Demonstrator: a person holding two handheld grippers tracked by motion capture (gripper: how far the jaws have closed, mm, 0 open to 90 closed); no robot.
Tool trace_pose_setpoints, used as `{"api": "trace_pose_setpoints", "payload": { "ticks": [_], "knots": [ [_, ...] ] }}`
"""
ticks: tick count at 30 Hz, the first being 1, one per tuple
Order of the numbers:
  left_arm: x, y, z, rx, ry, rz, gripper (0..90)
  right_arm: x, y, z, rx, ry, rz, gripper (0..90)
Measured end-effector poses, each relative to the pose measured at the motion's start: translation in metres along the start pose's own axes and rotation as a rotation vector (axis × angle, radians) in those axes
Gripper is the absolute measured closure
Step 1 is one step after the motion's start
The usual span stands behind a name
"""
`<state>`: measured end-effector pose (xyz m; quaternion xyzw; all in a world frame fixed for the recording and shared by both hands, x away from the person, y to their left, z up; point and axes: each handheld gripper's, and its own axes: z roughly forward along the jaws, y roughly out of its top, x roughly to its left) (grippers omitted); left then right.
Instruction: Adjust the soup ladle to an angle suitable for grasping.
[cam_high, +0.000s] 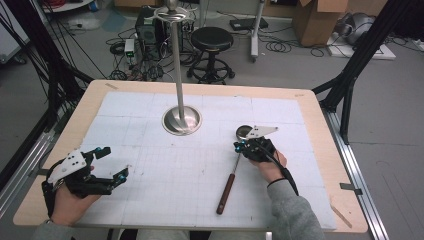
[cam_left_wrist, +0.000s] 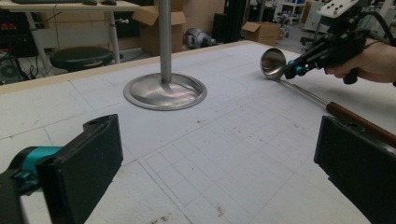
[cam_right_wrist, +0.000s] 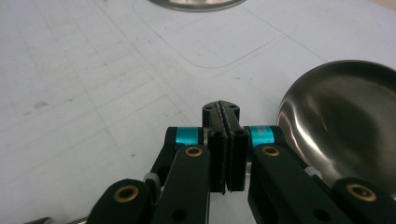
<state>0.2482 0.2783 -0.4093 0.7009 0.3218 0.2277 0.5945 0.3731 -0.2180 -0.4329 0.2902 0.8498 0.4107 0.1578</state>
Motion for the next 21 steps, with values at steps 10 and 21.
{"api": "trace_pose_setpoints", "payload": {
  "ticks": [10, 21],
  "knots": [
    [0.0, -0.002, -0.003, 0.008, 0.007, -0.002, 1.7, -0.007, -0.002, 0.015, 0.061, -0.026, -0.007, 90.0],
    [0.0, -0.001, -0.003, 0.009, 0.011, 0.001, 1.7, -0.005, -0.005, 0.014, 0.094, -0.034, -0.018, 90.0]
  ]
}}
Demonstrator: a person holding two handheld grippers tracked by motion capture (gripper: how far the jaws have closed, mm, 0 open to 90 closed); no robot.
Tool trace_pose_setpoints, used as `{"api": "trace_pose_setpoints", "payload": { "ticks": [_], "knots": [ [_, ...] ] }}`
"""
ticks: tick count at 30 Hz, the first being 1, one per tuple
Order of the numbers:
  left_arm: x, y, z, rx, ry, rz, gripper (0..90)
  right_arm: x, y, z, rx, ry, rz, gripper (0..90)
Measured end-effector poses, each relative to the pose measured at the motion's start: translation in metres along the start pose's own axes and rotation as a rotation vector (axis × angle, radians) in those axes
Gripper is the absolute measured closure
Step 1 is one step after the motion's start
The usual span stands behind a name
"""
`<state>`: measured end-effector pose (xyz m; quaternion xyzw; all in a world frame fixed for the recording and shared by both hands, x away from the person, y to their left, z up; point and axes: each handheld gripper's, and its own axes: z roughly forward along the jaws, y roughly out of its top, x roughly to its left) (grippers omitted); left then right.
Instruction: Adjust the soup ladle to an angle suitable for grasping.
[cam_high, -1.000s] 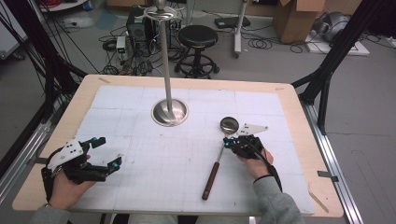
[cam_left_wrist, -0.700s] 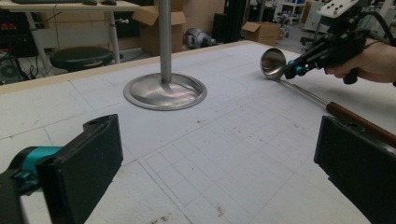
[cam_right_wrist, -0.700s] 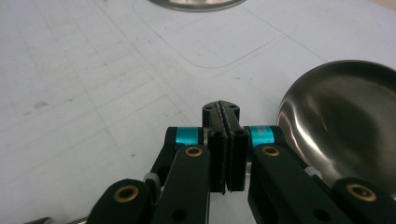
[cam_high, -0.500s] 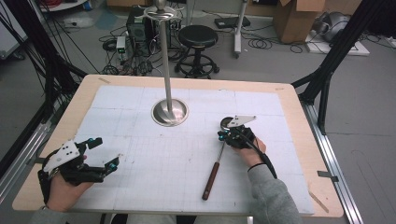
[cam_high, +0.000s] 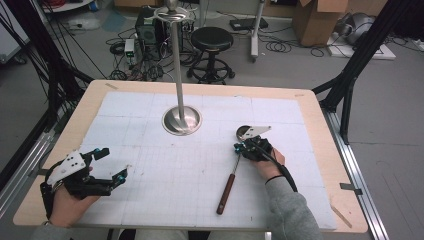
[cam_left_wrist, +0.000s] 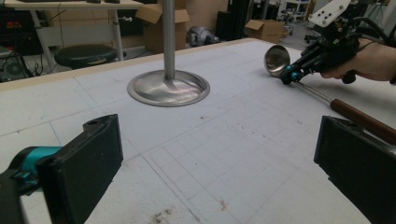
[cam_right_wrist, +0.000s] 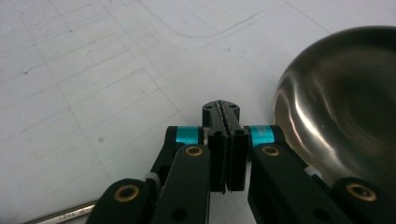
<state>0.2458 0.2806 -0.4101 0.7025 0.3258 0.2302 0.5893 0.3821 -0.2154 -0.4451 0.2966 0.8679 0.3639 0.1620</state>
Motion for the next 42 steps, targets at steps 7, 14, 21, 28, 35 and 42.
{"api": "trace_pose_setpoints", "payload": {
  "ticks": [7, 14, 21, 28, 35, 42],
  "knots": [
    [0.005, 0.004, -0.008, -0.046, 0.003, -0.029, 1.7, -0.002, -0.012, -0.011, -0.007, 0.028, 0.055, 90.0],
    [0.005, 0.004, -0.009, -0.046, 0.004, -0.037, 1.7, -0.002, -0.024, -0.024, -0.008, 0.024, 0.065, 90.0],
    [0.001, 0.004, -0.007, -0.038, -0.013, -0.02, 1.7, -0.003, -0.038, -0.038, -0.016, 0.031, 0.112, 90.0],
    [0.0, 0.002, -0.002, 0.0, -0.001, -0.011, 1.7, 0.002, -0.049, -0.051, -0.006, 0.007, 0.107, 90.0],
    [0.001, 0.003, 0.004, -0.004, -0.021, -0.01, 1.7, 0.007, -0.056, -0.059, 0.002, -0.015, 0.095, 90.0],
    [-0.001, 0.005, 0.011, -0.007, -0.042, -0.003, 1.7, 0.008, -0.075, -0.077, -0.016, -0.015, 0.13, 90.0]
  ]
}}
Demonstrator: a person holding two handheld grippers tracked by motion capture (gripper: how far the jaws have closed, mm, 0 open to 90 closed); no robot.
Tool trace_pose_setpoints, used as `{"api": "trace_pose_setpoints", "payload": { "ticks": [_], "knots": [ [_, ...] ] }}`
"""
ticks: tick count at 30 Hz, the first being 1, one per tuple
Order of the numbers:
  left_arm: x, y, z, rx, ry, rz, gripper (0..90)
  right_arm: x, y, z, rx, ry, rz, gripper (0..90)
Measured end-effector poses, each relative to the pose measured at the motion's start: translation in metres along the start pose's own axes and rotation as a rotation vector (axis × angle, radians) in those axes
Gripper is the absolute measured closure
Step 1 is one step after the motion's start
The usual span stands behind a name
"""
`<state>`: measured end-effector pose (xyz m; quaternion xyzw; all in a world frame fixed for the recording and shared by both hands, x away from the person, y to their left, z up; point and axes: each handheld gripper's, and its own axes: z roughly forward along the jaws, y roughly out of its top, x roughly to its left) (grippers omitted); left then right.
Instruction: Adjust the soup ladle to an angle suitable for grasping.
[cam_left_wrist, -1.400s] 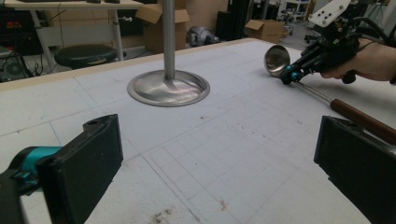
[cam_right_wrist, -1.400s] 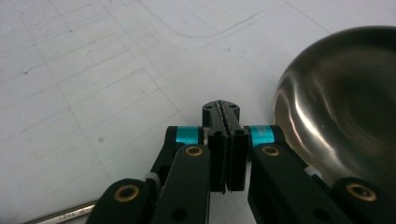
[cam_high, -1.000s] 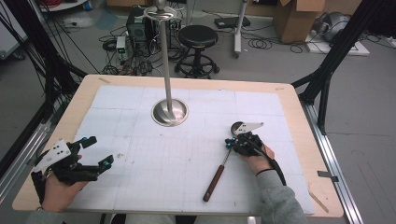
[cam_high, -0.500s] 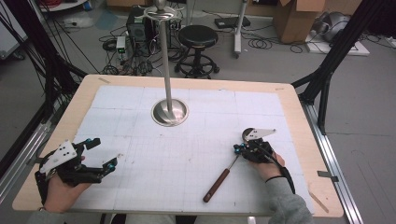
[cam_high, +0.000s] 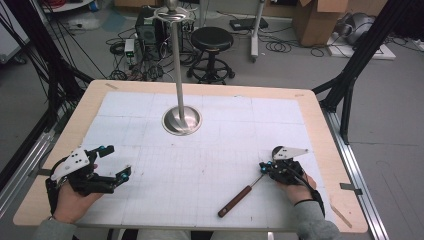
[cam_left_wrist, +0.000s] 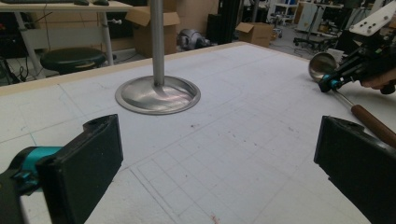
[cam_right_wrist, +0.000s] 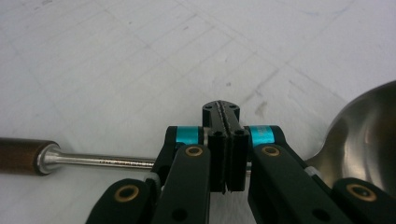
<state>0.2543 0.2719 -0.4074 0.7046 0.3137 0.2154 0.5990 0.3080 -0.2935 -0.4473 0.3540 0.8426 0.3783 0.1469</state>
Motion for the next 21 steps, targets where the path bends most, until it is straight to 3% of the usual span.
{"api": "trace_pose_setpoints", "payload": {
  "ticks": [14, 21],
  "knots": [
    [0.0, 0.0, 0.002, 0.006, 0.001, -0.002, 1.7, 0.005, -0.033, -0.036, -0.006, -0.048, 0.012, 90.0],
    [0.0, 0.0, 0.002, 0.011, 0.003, -0.001, 1.7, 0.009, -0.042, -0.045, -0.009, -0.065, 0.013, 90.0]
  ]
}}
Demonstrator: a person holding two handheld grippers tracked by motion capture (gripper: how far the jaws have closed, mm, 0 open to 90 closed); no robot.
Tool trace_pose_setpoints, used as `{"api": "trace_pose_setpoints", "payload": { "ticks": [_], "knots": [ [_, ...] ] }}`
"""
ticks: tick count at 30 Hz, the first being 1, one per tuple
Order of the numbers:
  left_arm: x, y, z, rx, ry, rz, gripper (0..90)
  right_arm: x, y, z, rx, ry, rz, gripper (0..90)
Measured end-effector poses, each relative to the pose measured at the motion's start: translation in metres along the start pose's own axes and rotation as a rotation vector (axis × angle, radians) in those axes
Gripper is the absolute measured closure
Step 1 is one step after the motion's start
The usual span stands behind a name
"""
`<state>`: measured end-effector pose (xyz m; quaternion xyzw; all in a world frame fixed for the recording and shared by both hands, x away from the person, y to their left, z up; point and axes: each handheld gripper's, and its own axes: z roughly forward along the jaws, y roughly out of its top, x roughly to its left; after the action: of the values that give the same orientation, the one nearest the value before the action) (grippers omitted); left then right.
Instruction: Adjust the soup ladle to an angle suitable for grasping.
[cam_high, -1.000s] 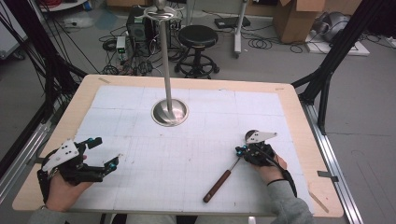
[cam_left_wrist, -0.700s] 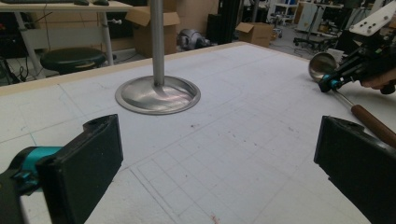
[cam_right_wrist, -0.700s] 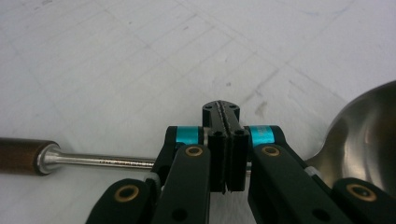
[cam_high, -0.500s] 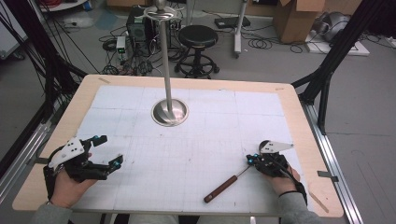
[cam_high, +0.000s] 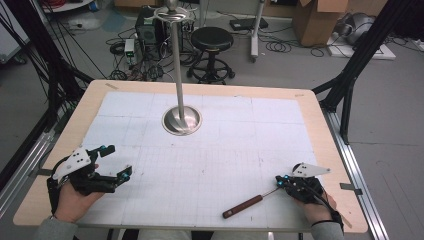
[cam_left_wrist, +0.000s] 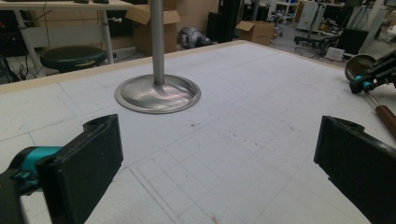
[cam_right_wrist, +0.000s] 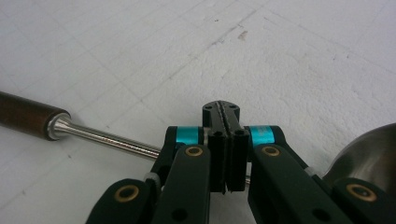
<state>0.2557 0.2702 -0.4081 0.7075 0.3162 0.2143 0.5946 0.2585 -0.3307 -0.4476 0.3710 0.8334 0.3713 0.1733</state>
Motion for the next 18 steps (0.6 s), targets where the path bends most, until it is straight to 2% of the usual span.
{"api": "trace_pose_setpoints", "payload": {
  "ticks": [2, 4, 5, 6, 8, 9, 10, 12, 13, 15, 17, 18],
  "knots": [
    [0.0, 0.0, 0.001, 0.001, 0.001, 0.0, 1.7, 0.001, 0.0, 0.001, -0.002, -0.006, -0.004, 90.0],
    [-0.001, 0.0, 0.0, -0.003, 0.001, -0.003, 1.7, 0.002, 0.002, -0.001, -0.04, 0.001, -0.003, 90.0],
    [0.0, 0.0, 0.0, -0.002, 0.002, -0.002, 1.7, 0.006, 0.005, -0.005, -0.087, 0.023, 0.024, 90.0],
    [0.0, 0.0, 0.0, -0.002, 0.003, -0.002, 1.7, 0.006, 0.005, -0.005, -0.087, 0.023, 0.024, 90.0],
    [0.0, 0.0, 0.0, 0.004, 0.003, 0.0, 1.7, 0.014, 0.008, -0.009, -0.114, 0.056, 0.015, 90.0],
    [0.0, 0.0, 0.001, 0.005, 0.003, 0.002, 1.7, 0.025, 0.009, -0.01, -0.113, 0.093, -0.007, 90.0],
    [0.0, 0.0, 0.001, 0.007, 0.003, 0.001, 1.7, 0.025, 0.009, -0.01, -0.113, 0.093, -0.007, 90.0],
    [-0.001, 0.0, 0.001, 0.005, 0.004, 0.002, 1.7, 0.04, 0.01, -0.012, -0.107, 0.133, -0.043, 90.0],
    [-0.001, 0.0, 0.001, 0.004, 0.003, 0.001, 1.7, 0.044, 0.011, -0.013, -0.109, 0.146, -0.045, 90.0],
    [-0.001, 0.0, 0.001, 0.004, 0.005, 0.001, 1.7, 0.055, 0.015, -0.014, -0.11, 0.202, -0.068, 90.0],
    [-0.001, 0.0, 0.001, 0.003, 0.004, 0.005, 1.7, 0.057, 0.015, -0.014, -0.104, 0.207, -0.076, 90.0],
    [-0.001, 0.0, 0.0, 0.0, 0.005, 0.005, 1.7, 0.06, 0.015, -0.012, -0.093, 0.225, -0.086, 90.0]
  ]
}}
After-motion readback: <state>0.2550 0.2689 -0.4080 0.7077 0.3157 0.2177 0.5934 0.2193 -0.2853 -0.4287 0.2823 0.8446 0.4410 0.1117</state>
